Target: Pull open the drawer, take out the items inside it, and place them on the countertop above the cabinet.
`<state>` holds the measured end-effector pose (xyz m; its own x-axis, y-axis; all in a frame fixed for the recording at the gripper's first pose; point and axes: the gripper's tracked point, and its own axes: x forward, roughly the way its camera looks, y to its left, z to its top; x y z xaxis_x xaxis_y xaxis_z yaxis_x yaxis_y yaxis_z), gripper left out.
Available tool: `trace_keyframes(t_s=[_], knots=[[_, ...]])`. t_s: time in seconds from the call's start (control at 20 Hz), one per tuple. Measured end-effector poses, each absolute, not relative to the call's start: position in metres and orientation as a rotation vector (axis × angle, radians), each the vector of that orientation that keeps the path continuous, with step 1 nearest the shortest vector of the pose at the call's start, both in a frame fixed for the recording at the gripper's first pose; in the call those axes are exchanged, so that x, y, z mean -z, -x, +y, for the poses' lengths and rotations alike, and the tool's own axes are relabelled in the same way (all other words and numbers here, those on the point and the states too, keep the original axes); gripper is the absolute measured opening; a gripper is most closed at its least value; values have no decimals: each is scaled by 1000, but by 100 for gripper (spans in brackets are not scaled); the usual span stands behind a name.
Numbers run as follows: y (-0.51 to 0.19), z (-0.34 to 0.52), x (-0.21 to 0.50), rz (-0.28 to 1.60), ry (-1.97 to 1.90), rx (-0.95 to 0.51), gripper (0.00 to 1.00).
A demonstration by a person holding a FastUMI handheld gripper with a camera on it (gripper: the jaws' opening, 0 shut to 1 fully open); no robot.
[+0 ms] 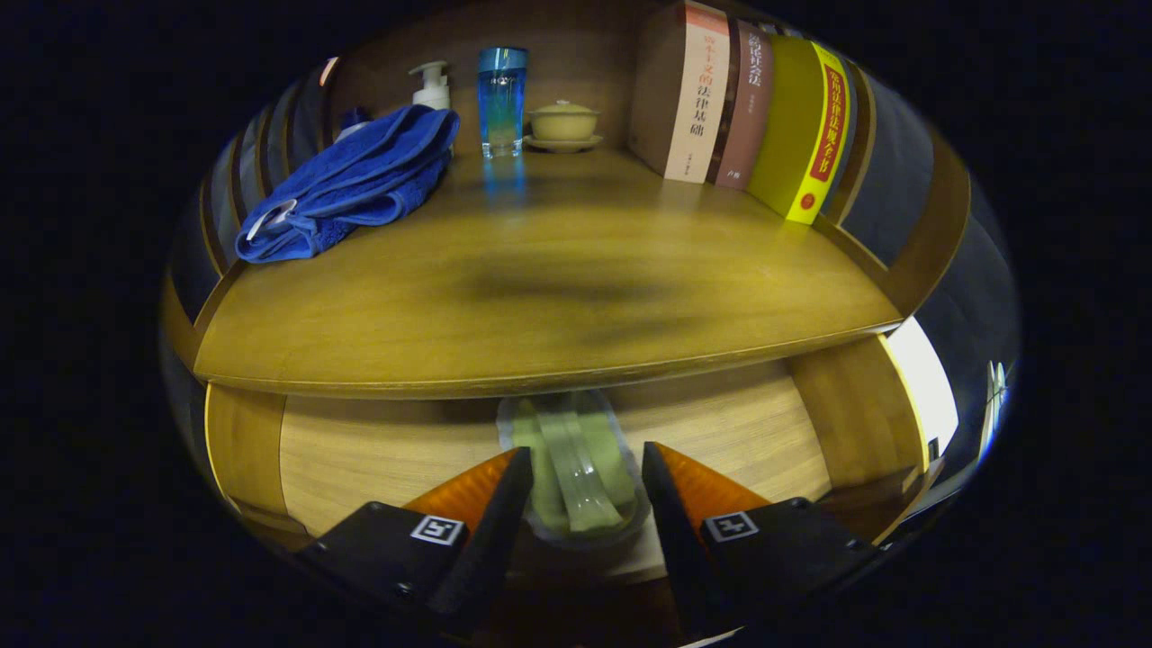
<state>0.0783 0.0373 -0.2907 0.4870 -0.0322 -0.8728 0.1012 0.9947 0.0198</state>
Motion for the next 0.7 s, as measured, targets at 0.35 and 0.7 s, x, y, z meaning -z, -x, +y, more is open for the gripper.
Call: trace_keyframes(t_s=[0.35, 0.7], knots=[[-89, 50, 289, 1028, -70, 43, 27], [-84, 37, 266, 989, -48, 99, 23]])
